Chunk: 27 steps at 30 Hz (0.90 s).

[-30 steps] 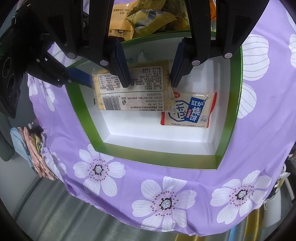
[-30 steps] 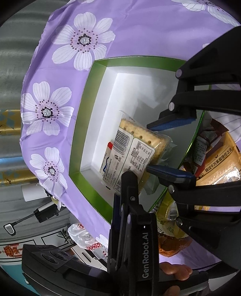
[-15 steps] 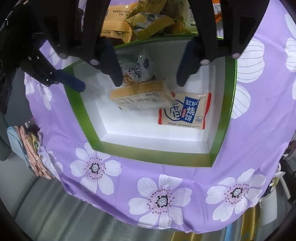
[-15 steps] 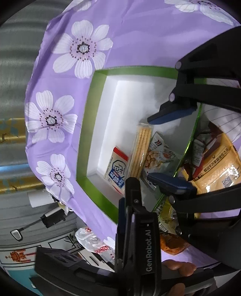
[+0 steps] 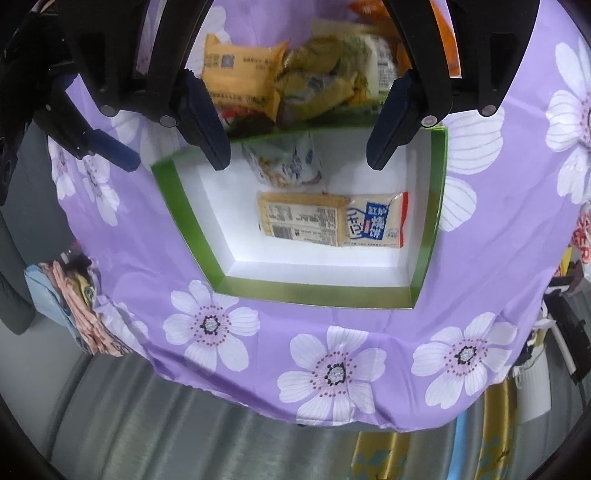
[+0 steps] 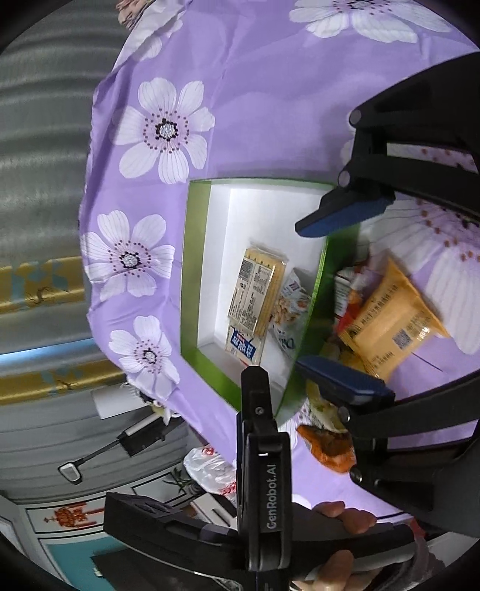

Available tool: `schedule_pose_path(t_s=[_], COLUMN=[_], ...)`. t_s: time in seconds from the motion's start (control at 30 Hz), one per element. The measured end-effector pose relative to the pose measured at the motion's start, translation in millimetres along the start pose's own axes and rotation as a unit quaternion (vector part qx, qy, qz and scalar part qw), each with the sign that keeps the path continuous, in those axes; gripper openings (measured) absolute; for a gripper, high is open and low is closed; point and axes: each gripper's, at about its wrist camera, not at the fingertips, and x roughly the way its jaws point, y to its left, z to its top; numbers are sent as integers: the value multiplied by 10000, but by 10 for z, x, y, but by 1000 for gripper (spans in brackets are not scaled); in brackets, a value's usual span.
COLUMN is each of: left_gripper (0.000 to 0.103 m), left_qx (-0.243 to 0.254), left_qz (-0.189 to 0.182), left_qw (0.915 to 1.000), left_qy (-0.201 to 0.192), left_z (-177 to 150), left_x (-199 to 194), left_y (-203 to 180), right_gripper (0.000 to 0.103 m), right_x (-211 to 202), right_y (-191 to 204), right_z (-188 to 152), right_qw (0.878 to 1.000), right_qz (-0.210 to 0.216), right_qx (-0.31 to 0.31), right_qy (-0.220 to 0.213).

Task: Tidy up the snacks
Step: 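Withdraw the right tool from the box back toward the snack pile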

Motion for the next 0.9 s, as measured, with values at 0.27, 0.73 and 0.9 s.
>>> schedule_pose_path(t_s=[0.27, 0.73, 0.9], left_gripper=[89, 96, 96], left_qx=[212, 263, 66], left_qz=[125, 267, 203], left_qw=[9997, 9991, 9997], left_qy=[-68, -198, -140], left_z=[-296, -682, -842], left_x=[-317, -717, -800], left_y=[-120, -245, -163], right_gripper=[79, 80, 81], right_x=[-343, -796, -846], right_y=[32, 161, 202], right_z=[-270, -460, -551], right_qw=[9994, 9990, 9992], right_qz=[-182, -180, -193], right_qx=[261, 334, 317], right_qy=[-113, -232, -174])
